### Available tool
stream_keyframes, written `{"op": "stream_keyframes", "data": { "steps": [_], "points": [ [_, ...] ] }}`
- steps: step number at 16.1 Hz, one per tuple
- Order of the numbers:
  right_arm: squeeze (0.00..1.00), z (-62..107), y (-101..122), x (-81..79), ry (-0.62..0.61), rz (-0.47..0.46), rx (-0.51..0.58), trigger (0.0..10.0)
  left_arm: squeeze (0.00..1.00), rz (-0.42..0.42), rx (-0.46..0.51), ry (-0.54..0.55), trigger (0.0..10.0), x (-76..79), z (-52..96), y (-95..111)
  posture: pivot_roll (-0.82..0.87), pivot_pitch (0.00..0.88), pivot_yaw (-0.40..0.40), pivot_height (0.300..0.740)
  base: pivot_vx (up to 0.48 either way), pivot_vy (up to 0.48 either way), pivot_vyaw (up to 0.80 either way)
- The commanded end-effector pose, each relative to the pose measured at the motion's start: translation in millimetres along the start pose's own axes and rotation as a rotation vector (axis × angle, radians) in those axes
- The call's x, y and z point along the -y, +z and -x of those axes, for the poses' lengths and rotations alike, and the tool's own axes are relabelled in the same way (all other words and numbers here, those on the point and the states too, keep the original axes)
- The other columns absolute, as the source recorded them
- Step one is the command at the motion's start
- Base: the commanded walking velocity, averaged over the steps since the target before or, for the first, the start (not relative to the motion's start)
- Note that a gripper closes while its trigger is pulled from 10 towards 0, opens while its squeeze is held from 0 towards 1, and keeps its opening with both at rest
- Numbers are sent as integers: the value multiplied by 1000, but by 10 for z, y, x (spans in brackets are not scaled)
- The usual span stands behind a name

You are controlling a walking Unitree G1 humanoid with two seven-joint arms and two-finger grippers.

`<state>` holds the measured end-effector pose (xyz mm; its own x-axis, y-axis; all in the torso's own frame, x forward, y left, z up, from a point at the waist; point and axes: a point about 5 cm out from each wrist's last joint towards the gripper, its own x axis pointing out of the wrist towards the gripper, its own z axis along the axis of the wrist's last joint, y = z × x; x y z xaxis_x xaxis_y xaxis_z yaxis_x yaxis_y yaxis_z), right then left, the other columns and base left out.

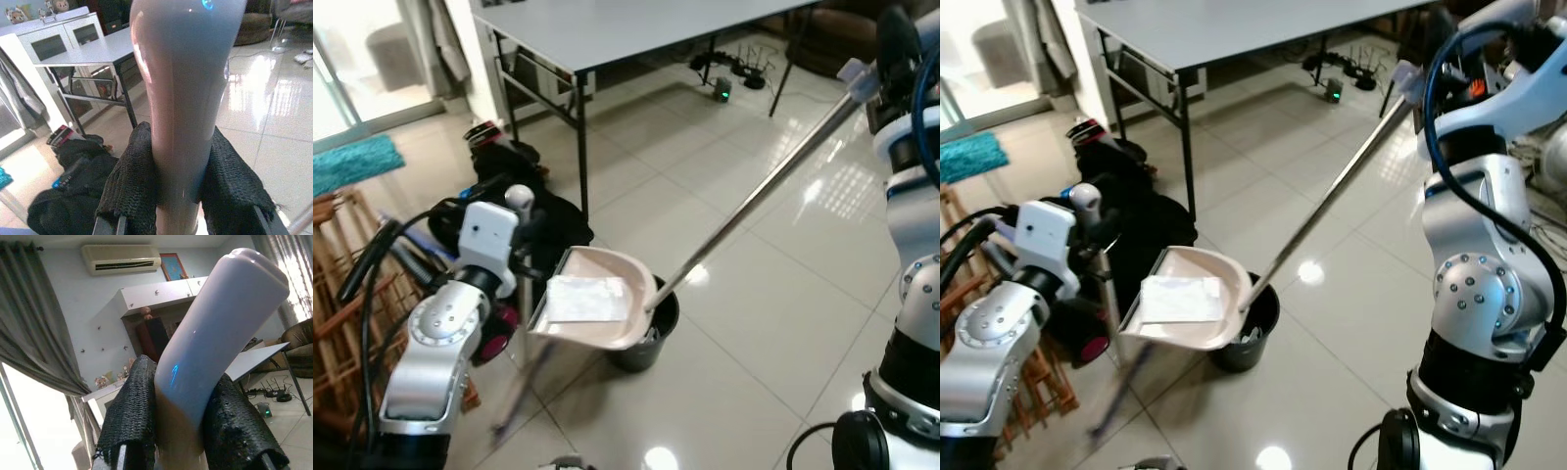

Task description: Sweep floor

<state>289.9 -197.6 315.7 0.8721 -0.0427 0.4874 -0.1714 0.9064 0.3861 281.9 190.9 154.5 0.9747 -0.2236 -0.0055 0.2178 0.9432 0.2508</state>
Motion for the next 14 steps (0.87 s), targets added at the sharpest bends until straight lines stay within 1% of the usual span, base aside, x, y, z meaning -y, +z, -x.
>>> {"op": "stream_keyframes", "data": {
  "steps": [1,3,5,6,8,9,10,14],
  "points": [
    [0,5,124,31,-6,4,62,10000,0,-8,35,3,10000,24,-11,59,34,28,-19,740,375,0,0],
    [0,11,130,54,-4,18,59,10000,0,-18,29,23,10000,-14,-6,46,34,29,-19,740,381,0,0],
    [0,2,156,65,6,40,69,10000,0,-43,-1,42,10000,-42,3,-5,32,30,-20,740,349,0,0],
    [0,-4,156,59,13,46,71,10000,0,-40,-28,56,10000,-50,9,-45,34,31,-20,740,0,0,0],
    [0,-5,86,50,29,57,60,10000,0,-92,-129,68,10000,-60,64,-215,36,32,-20,740,0,0,0],
    [0,-6,71,52,30,57,60,10000,0,-100,-154,73,10000,-66,87,-261,37,33,-20,740,0,0,0],
    [0,-20,39,40,39,66,59,10000,0,-116,-199,91,10000,-94,135,-348,38,33,-20,740,0,0,0],
    [0,-122,-79,-49,98,102,85,10000,0,-130,-267,135,10000,-153,245,-488,50,38,-31,740,0,0,0]
  ]
}}
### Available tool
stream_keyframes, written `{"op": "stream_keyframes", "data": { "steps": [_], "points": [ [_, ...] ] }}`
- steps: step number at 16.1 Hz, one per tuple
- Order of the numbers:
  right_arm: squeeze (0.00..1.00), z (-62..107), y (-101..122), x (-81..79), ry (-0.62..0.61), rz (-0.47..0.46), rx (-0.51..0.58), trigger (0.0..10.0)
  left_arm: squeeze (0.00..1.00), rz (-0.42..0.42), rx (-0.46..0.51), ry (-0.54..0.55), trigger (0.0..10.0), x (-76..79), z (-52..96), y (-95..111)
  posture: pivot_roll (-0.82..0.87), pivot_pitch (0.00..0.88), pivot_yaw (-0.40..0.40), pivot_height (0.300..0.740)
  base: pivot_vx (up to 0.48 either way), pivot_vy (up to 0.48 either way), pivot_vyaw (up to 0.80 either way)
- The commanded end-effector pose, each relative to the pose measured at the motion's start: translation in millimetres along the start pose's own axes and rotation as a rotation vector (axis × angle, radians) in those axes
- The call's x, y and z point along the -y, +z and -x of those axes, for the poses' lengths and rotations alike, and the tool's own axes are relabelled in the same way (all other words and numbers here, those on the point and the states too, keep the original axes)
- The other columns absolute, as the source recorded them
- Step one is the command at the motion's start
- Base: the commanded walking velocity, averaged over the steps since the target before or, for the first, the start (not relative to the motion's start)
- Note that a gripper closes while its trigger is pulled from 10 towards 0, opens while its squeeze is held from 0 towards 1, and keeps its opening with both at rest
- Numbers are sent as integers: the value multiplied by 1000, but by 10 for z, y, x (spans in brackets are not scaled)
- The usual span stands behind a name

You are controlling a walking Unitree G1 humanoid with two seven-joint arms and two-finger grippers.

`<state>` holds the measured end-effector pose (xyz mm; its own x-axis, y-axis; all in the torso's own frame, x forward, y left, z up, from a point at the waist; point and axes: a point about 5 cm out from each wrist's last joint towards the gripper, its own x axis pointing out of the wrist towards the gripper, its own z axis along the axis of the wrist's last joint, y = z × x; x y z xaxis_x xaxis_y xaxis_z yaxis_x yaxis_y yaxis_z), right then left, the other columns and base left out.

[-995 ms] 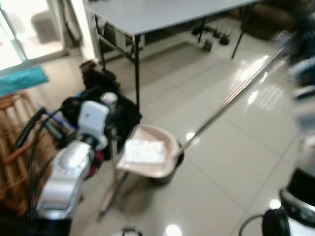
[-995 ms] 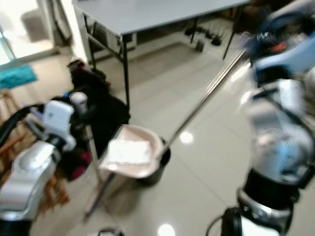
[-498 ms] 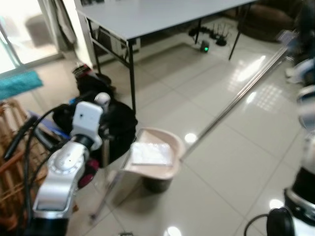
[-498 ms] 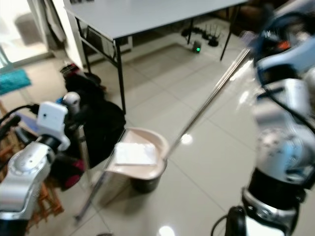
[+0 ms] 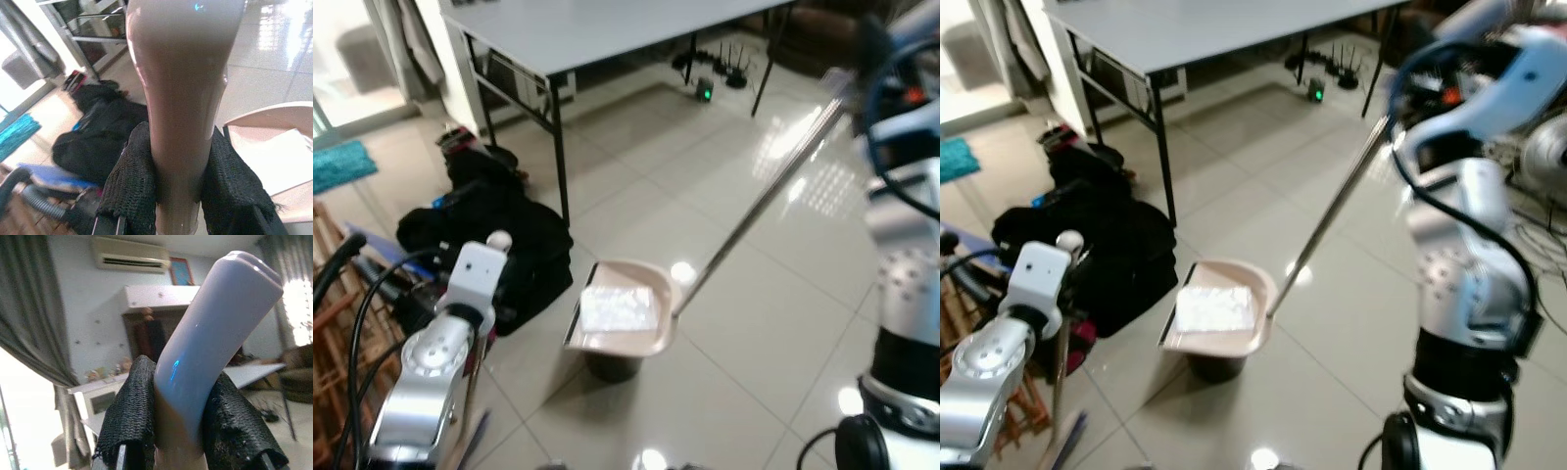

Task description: Sweep floor

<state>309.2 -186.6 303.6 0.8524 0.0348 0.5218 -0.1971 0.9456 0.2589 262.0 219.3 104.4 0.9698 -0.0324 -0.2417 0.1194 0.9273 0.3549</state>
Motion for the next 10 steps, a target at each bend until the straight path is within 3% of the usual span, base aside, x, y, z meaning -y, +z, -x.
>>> {"op": "stream_keyframes", "data": {
  "steps": [1,4,10],
  "points": [
    [0,-47,111,-48,30,15,82,10000,0,-28,15,32,10000,-54,12,42,54,39,-33,740,0,0,0],
    [0,-127,-7,-126,69,75,115,10000,0,-24,11,26,10000,-31,48,34,61,49,-36,740,0,0,0],
    [0,-172,-275,-528,262,158,175,10000,0,-21,11,14,10000,6,93,40,70,63,-37,740,0,0,0]
  ]
}}
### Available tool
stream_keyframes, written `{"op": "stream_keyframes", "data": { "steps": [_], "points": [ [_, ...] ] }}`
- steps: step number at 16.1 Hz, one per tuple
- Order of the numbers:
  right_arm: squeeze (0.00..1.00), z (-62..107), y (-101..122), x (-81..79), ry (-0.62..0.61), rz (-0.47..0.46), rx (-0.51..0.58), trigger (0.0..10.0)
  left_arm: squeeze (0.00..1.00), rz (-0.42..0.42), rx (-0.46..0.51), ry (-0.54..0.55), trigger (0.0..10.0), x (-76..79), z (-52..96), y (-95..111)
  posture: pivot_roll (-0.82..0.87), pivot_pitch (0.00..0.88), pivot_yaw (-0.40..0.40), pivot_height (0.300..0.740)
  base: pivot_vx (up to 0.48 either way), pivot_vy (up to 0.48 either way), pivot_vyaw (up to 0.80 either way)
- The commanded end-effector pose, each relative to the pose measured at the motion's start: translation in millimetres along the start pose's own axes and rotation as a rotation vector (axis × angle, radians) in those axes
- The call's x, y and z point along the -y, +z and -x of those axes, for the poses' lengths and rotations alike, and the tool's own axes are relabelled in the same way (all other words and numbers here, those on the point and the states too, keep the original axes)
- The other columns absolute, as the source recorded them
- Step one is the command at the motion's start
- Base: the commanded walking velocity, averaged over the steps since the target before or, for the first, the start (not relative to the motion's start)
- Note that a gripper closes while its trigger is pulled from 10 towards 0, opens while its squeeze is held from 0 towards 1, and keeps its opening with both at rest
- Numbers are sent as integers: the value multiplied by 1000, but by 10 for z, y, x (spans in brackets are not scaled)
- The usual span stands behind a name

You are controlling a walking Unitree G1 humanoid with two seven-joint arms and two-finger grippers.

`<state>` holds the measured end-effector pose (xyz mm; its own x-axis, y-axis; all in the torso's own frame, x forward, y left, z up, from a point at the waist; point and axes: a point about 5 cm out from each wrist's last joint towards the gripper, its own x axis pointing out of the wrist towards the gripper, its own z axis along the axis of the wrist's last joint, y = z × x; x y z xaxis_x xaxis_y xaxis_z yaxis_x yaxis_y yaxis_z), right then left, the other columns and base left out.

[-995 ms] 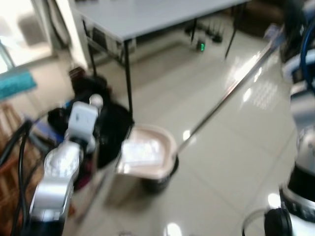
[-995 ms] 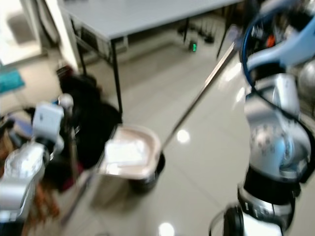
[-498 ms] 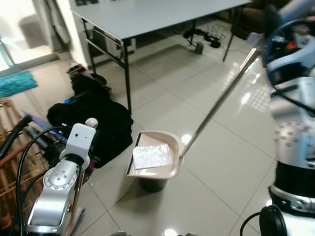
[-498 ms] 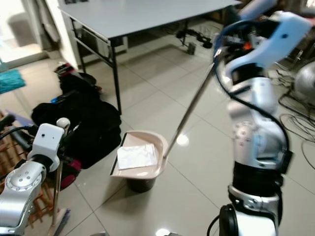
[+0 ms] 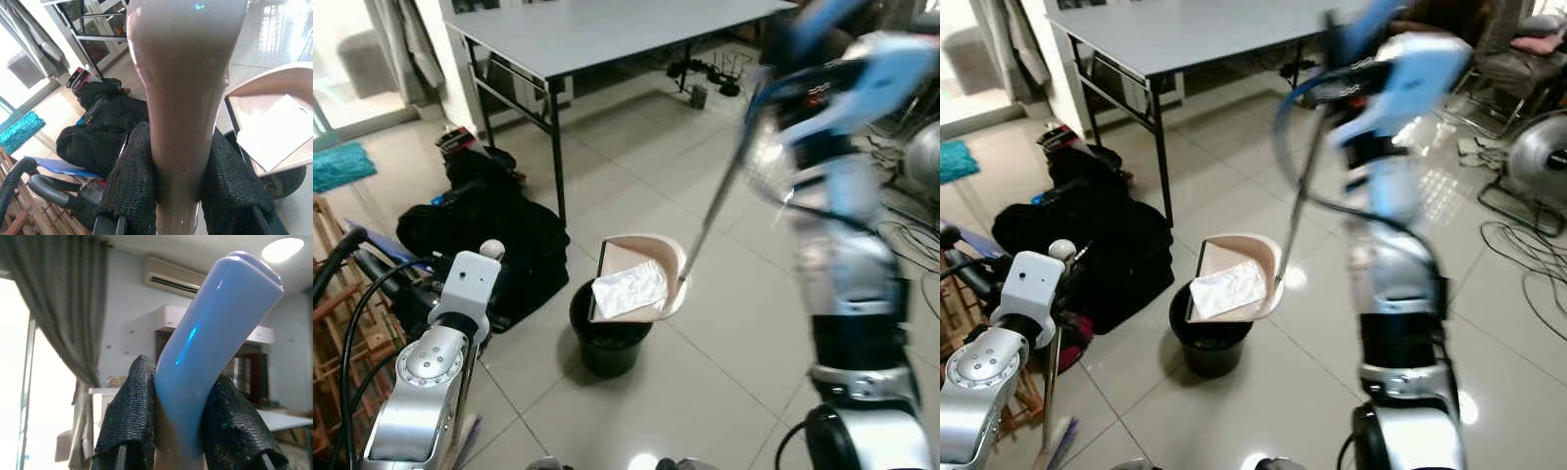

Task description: Sweep floor

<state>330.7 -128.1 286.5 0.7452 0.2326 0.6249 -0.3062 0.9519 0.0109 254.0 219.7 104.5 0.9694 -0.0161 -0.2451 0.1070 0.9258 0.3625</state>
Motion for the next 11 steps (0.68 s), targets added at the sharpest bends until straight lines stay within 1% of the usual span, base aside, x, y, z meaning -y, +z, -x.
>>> {"op": "stream_keyframes", "data": {
  "steps": [1,6,8,9,10,11],
  "points": [
    [0,-84,136,-64,43,37,92,10000,0,-16,19,-1,10000,0,18,58,71,65,-36,740,0,0,0],
    [0,-70,46,-372,181,111,165,10000,0,-18,14,-9,10000,5,41,65,80,76,-34,740,0,0,0],
    [0,-51,-4,-522,252,117,191,10000,0,-22,11,-8,10000,-8,47,68,80,76,-34,740,0,0,0],
    [0,-22,-50,-645,314,126,197,10000,0,-25,9,-7,10000,-23,58,68,90,84,-34,740,0,0,0],
    [0,1,-78,-728,361,139,204,10000,0,-27,7,-6,10000,-29,66,67,91,85,-33,740,0,0,0],
    [0,15,-93,-771,384,141,207,10000,0,-28,6,-6,10000,-31,69,67,91,85,-33,740,0,0,0]
  ]
}}
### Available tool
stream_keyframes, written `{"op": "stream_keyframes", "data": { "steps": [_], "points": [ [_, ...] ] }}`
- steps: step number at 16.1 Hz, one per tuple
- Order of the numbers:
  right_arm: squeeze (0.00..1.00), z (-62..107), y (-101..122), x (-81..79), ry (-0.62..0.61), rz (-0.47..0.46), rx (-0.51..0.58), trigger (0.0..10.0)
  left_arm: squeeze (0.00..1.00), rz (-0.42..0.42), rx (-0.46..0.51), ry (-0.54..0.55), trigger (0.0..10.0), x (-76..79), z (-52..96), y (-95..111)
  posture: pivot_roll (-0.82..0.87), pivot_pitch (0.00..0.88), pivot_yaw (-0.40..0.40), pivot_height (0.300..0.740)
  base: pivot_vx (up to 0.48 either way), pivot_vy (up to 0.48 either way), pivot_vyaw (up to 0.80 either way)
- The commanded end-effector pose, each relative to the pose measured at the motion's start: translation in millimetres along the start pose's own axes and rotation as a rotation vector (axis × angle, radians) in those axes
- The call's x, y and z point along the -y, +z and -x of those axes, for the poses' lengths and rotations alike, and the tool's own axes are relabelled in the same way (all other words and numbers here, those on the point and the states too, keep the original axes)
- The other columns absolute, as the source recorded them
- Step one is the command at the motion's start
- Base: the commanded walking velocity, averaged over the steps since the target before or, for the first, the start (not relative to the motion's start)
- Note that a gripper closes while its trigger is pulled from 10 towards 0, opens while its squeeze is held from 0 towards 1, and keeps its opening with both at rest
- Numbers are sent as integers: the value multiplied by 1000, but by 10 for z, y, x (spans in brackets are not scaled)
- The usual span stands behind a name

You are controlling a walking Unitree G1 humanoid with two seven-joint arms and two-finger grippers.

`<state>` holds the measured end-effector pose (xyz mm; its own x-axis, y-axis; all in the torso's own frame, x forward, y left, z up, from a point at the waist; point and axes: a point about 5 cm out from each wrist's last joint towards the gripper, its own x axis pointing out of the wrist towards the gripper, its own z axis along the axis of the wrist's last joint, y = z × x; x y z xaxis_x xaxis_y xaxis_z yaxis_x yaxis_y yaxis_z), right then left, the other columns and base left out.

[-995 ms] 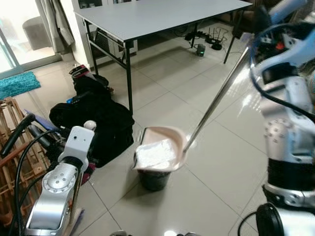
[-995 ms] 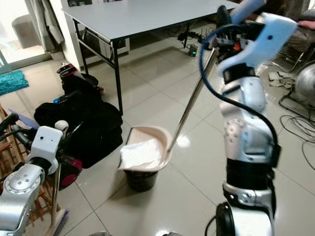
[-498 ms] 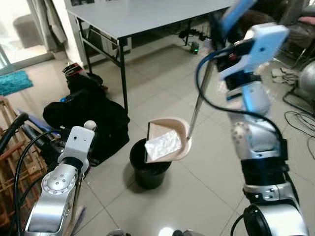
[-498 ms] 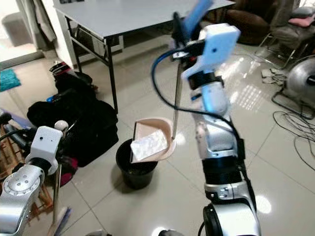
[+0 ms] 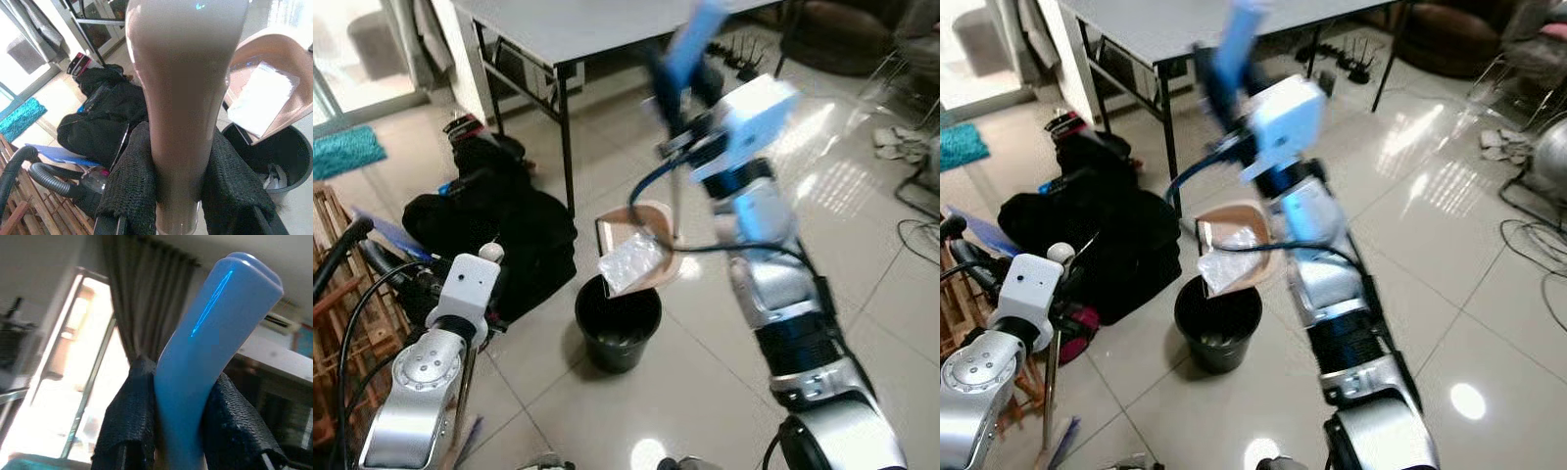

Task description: Sweep floor

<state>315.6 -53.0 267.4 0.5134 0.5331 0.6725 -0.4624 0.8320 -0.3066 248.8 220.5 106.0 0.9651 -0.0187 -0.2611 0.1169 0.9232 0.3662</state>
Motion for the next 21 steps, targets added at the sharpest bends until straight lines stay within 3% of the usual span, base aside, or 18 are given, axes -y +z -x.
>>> {"op": "stream_keyframes", "data": {
  "steps": [1,7,15,21],
  "points": [
    [0,-56,90,-78,73,44,66,10000,0,-23,18,2,10000,-27,25,66,94,85,-32,740,0,0,0],
    [0,-38,54,-303,191,82,89,10000,0,-30,19,-5,10000,-35,22,87,98,80,-24,740,0,0,0],
    [0,141,-65,-823,469,79,63,10000,0,-34,21,-13,10000,-38,-9,107,104,78,-18,740,0,0,0],
    [0,240,-88,-995,568,88,59,10000,0,-31,18,-19,10000,-19,-21,98,98,79,-19,740,0,0,0]
  ]
}}
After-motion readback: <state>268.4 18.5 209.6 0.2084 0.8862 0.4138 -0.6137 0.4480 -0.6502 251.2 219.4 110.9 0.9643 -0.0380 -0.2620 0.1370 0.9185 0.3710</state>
